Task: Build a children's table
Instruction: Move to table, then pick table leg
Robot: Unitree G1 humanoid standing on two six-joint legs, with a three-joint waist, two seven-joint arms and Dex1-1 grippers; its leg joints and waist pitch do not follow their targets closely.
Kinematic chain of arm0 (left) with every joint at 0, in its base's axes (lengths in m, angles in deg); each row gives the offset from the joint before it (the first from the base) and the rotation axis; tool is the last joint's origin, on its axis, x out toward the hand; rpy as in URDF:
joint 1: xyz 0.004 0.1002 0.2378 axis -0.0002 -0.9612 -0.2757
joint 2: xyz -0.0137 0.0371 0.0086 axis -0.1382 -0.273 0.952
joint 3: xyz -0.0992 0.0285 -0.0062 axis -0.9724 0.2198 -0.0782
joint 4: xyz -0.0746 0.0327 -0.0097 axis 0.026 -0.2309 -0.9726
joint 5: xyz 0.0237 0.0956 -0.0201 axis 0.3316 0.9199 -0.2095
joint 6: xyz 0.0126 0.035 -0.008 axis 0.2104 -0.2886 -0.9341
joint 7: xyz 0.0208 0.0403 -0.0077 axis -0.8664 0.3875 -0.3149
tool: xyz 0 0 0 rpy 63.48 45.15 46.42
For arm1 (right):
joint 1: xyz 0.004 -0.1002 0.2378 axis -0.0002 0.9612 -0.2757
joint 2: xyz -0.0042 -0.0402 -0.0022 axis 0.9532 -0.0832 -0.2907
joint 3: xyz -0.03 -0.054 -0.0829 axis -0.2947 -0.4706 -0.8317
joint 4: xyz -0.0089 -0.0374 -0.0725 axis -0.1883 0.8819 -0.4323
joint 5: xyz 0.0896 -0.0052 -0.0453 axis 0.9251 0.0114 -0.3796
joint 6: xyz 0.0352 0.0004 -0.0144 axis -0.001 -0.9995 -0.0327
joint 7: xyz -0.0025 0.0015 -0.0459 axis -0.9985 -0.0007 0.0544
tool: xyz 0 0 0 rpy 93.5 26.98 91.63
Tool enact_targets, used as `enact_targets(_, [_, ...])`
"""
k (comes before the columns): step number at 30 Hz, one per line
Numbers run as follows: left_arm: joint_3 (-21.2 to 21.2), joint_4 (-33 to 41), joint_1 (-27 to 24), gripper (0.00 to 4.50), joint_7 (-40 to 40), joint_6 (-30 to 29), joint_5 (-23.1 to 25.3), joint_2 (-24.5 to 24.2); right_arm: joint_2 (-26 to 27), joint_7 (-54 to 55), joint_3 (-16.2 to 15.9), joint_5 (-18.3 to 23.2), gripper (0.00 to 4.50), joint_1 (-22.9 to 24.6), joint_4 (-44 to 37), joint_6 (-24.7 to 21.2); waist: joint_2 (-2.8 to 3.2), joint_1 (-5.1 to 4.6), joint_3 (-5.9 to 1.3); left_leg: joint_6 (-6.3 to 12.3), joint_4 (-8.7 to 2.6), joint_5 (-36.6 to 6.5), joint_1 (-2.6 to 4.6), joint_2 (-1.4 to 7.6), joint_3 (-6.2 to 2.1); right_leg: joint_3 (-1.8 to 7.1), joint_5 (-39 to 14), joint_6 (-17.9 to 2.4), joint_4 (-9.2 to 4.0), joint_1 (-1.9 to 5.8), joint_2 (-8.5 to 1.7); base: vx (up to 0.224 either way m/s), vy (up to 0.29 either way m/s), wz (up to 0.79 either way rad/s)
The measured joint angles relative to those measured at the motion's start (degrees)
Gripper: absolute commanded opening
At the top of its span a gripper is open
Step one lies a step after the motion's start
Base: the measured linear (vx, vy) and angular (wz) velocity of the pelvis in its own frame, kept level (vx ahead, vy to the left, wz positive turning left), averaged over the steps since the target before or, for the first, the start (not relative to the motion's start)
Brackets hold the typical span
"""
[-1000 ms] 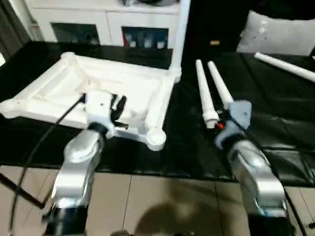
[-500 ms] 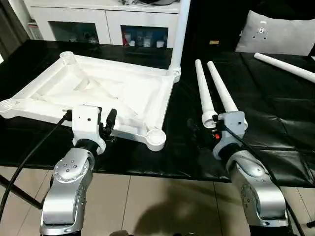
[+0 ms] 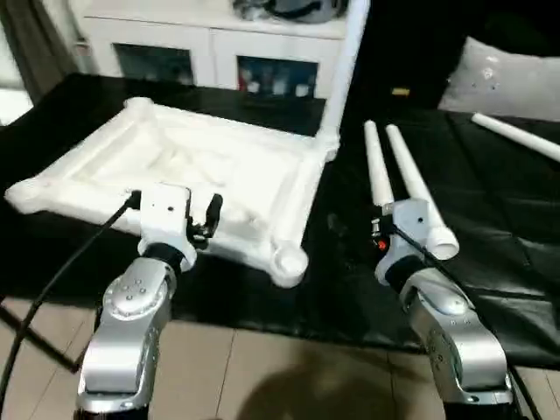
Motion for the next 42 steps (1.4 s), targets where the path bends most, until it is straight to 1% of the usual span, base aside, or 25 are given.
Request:
enact_targets(5, [0.6, 0.0, 0.0, 4.0, 0.0, -0.1, -0.1, -0.8, -0.2, -0.3, -0.3, 0.0, 4.5, 0.2, 0.0, 0.1, -0.04, -0.16, -0.48, 0.36, 0.69, -1.5, 0.0, -0.05, -0.25, 0.09, -1.6, 0.5, 0.83, -0.57, -0.01, 0.142, 0.005, 0.01])
enact_targets(7, [-0.4, -0.3, -0.2, 4.07, 0.0, -0.3, 0.0, -1.2, 0.3, -0.7, -1.5, 0.3, 4.5, -0.2, 0.1, 0.2, -0.9, -0.99, -0.87, 0.39, 0.9, -2.2, 0.37, -0.84, -0.59, 3.03, -2.5, 0.2, 5.48, -3.27, -0.4, 0.127, -0.017, 0.09])
enact_targets(8, [-0.8, -0.3, -0.1, 4.19, 0.0, -0.3, 0.0, -1.4, 0.2, -0.7, -1.7, 0.3, 4.5, -0.2, 0.1, 0.2, -1.66, -1.13, -1.21, 0.4, 1.2, -2.6, 0.58, -1.55, -0.55, 5.04, -2.7, 0.4, 6.36, -4.66, -1.2, 0.092, -0.021, 0.13])
enact_targets(9, [-0.7, -0.3, -0.1, 4.32, 0.0, -0.3, 0.0, -1.3, 0.0, -0.7, -1.7, 0.3, 4.5, -0.2, 0.1, 0.3, -2.35, -1.01, -1.29, 0.8, 1.92, -3.2, 0.47, -2.16, -0.44, 6.47, -3.6, 2.3, 6.38, -4.67, -1.56, 0.042, -0.003, 0.19])
enact_targets(10, [-0.6, -0.5, -0.1, 4.45, 0.0, -0.3, 0.0, -0.8, -0.6, -0.7, -1.4, 0.3, 4.5, -0.1, 0.2, 0.3, -2.21, -0.33, -1.0, 3.44, 3.32, -3.8, -0.13, -2.49, -0.61, 6.96, -4.2, 2.0, 6.54, -3.75, -1.13, 0.066, -0.021, 0.15])
enact_targets(11, [0.5, -0.7, -0.2, 4.45, 0.0, -0.3, -0.1, -0.2, -1.0, -0.6, -1.1, 0.3, 4.5, 0.0, 0.4, 0.3, -2.03, 0.8, -0.88, 6.9, 6.16, -3.6, -1.17, -2.27, -1.24, 7.11, -4.2, 1.7, 5.81, -2.93, -0.82, 0.066, -0.021, 0.15])
enact_targets(12, [1.2, -0.7, -0.3, 4.48, 0.0, -0.3, -0.1, -0.1, -1.3, -0.6, -0.7, 0.3, 4.5, 0.0, 0.6, 0.3, -1.89, 1.4, -0.84, 7.01, 7.81, -3.2, -2.26, -2.27, -1.44, 7.07, -4.1, 1.6, 5.15, -2.06, -0.59, 0.095, -0.05, 0.01])
enact_targets(13, [1.3, -0.7, -0.3, 4.49, 0.0, -0.3, -0.1, -0.2, -1.3, -0.6, -0.3, 0.3, 4.5, -0.1, 0.6, 0.3, -1.69, 1.95, -0.9, 5.98, 7.67, -2.6, -3.02, -2.07, -1.57, 7.05, -4.1, 1.6, 4.55, -1.2, -0.2, 0.068, -0.022, -0.11])
enact_targets(14, [1.1, -0.7, -0.2, 4.49, 0.0, -0.2, -0.1, -0.3, -1.3, -0.6, -0.1, 0.3, 4.5, -0.2, 0.5, 0.4, -1.06, 2.35, -0.88, 4.8, 5.93, -1.8, -3.56, -1.47, -1.64, 6.33, -4.1, 1.5, 4.07, -0.27, 0.24, 0.068, -0.022, -0.11])
enact_targets(15, [1.0, -0.7, -0.1, 4.49, -0.1, -0.2, -0.1, -0.5, -1.3, -0.6, 0.0, 0.3, 4.5, -0.3, 0.2, 0.4, 0.69, 2.53, -0.87, 2.37, 3.0, 0.8, -3.94, -0.16, -1.84, 5.32, -4.4, 1.5, 3.76, 0.9, 1.62, 0.079, 0.034, -0.05])
enact_targets(16, [0.6, -0.9, -0.5, 4.49, -0.1, -0.2, -0.1, -0.9, -0.9, -0.5, -0.1, 0.3, 4.5, -0.2, 0.4, 0.0, 1.29, 2.3, -0.52, 0.07, 3.15, 0.4, -2.83, 0.88, -1.59, 5.75, -4.6, 1.7, 3.52, 1.08, 2.2, 0.088, 0.066, -0.19])
enact_targets(18, [-1.2, -1.3, -1.0, 4.49, -0.4, -0.3, -0.1, -1.7, 0.2, -0.7, -2.6, 0.6, 4.5, -0.7, 0.3, -1.1, 0.41, 2.44, -0.46, -0.74, 2.27, -0.6, -0.99, 0.96, 0.5, 6.38, -5.5, 0.0, 5.66, 0.17, 1.2, 0.086, 0.059, -0.35])
enact_targets(19, [-1.6, -1.4, -0.9, 4.49, -0.5, -0.3, -0.1, -1.8, 0.1, -0.6, -2.7, 0.6, 4.5, -0.7, 0.4, -1.1, 0.14, 2.27, -0.47, -0.89, 2.25, -1.1, -0.26, 1.03, 1.32, 6.24, -5.5, 0.1, 7.1, -0.74, 0.26, 0.084, 0.022, -0.54])
enact_targets(20, [-1.7, -1.4, -0.9, 4.49, -0.6, -0.2, -0.1, -1.8, -0.1, -0.6, -2.4, 0.6, 4.5, -0.7, 0.4, -1.1, -0.63, 2.15, -0.52, -1.02, 1.98, -1.5, 0.82, 1.12, 3.25, 6.22, -5.0, 0.4, 7.74, -2.27, -1.29, 0.096, -0.001, -0.78])
enact_targets(21, [-1.6, -1.4, -0.7, 4.49, -0.5, -0.2, -0.1, -1.8, -0.4, -0.5, -2.2, 0.5, 4.5, -0.7, 0.3, -0.8, -1.84, 1.69, -0.73, -1.07, 2.12, -1.8, 1.05, 0.66, 3.77, 6.31, -3.9, 1.8, 6.7, -2.76, -2.32, 0.049, -0.019, -0.49])
enact_targets(23, [-0.1, -1.9, -0.4, 4.49, -0.1, -0.2, -0.3, -0.7, -1.9, -0.2, -1.0, 0.4, 4.5, -0.2, 0.4, -0.7, -1.73, 1.07, -0.92, 0.36, 2.38, -2.3, 0.27, 0.45, 2.59, 6.49, -3.9, 2.9, 5.64, -1.92, -1.6, 0.028, -0.027, -0.09])
enact_targets(25, [1.7, -2.0, -0.3, 4.49, 0.9, -0.1, -1.0, -1.0, -2.6, 0.8, 0.9, 0.2, 4.5, -0.4, 0.4, -1.9, -1.29, 1.26, -1.12, 2.04, 5.19, -2.3, -2.16, -0.53, 0.1, 6.43, -3.8, 2.7, 4.76, -1.58, -0.94, 0.11, -0.042, -0.03])
enact_targets(26, [1.7, -2.0, -0.3, 4.49, 1.8, 0.2, -1.3, -1.8, -2.6, 1.4, 1.2, -0.1, 4.5, -0.8, 0.4, -3.1, -0.9, 1.45, -1.3, 2.91, 4.83, -0.6, -3.96, -0.66, -0.87, 6.01, -3.8, 2.6, 4.32, -1.11, -0.28, 0.116, -0.022, -0.13])
enact_targets(27, [1.5, -2.0, -0.2, 4.49, 2.5, 0.6, -1.4, -2.7, -2.7, 1.8, 1.2, -0.3, 4.5, -1.5, 0.4, -4.1, -0.05, 1.63, -1.6, 0.9, 2.94, 1.0, -4.9, -0.3, -1.66, 5.27, -3.9, 2.7, 4.58, -1.03, 0.55, 0.055, -0.003, -0.08])
enact_targets(28, [0.9, -2.0, -0.5, 4.49, 3.1, 0.7, -1.7, -3.6, -2.3, 2.3, 1.2, -0.3, 4.5, -2.4, 0.5, -5.2, -0.03, 1.5, -1.65, -0.27, 3.55, 0.8, -4.88, 0.14, -2.43, 4.82, -4.0, 2.7, 4.89, -0.99, 0.85, 0.095, -0.005, -0.09])
enact_targets(29, [0.3, -2.0, -0.5, 4.49, 4.2, 0.8, -2.1, -4.6, -2.1, 2.8, 0.3, -0.3, 4.5, -4.2, 0.4, -7.1, -0.11, 0.87, -1.73, -0.23, 3.73, 0.7, -4.91, -0.02, -3.04, 4.9, -3.9, 2.6, 5.43, -2.0, 0.83, 0.094, -0.018, -0.06])
enact_targets(31, [0.0, -2.0, -0.9, 4.49, 5.9, 0.9, -2.5, -6.0, -2.4, 3.6, -0.1, -0.6, 4.5, -6.6, 0.4, -10.2, -0.27, 0.92, -1.81, -0.19, 3.73, 0.7, -5.0, -0.6, -3.16, 7.02, -4.0, 2.9, 6.32, -2.99, 0.79, 0.053, 0.001, -0.03])
enact_targets(33, [0.5, -1.1, -1.8, 4.49, 8.7, 0.8, -3.9, -6.8, -4.1, 4.5, 0.1, -1.7, 4.5, -8.8, 0.6, -15.0, -0.42, 1.23, -1.84, -0.36, 3.52, 0.9, -5.28, -1.22, -2.73, 8.48, -4.7, 4.1, 6.44, -2.92, 0.68, 0.0, 0.0, 0.0])
enact_targets(38, [4.7, 1.7, -2.5, 4.49, 18.3, -2.5, -8.6, -12.2, -7.1, 5.2, 1.2, -2.4, 4.5, -19.0, 12.0, -29.2, -0.28, 0.98, -1.32, -1.43, 1.68, 2.3, -4.44, -0.89, -2.12, 8.63, -3.4, 3.1, 5.56, -2.68, 0.92, -0.054, -0.012, -0.03])
enact_targets(42, [6.3, 1.9, -2.0, 4.49, 22.8, -3.2, -10.2, -14.7, -7.1, 5.6, 2.2, -2.0, 4.5, -26.0, 20.3, -32.1, -0.22, 0.67, -0.6, -1.18, 0.86, 3.1, -3.53, -0.38, -1.06, 8.73, -2.7, 2.4, 5.38, -2.22, 0.9, -0.123, -0.012, -0.01])
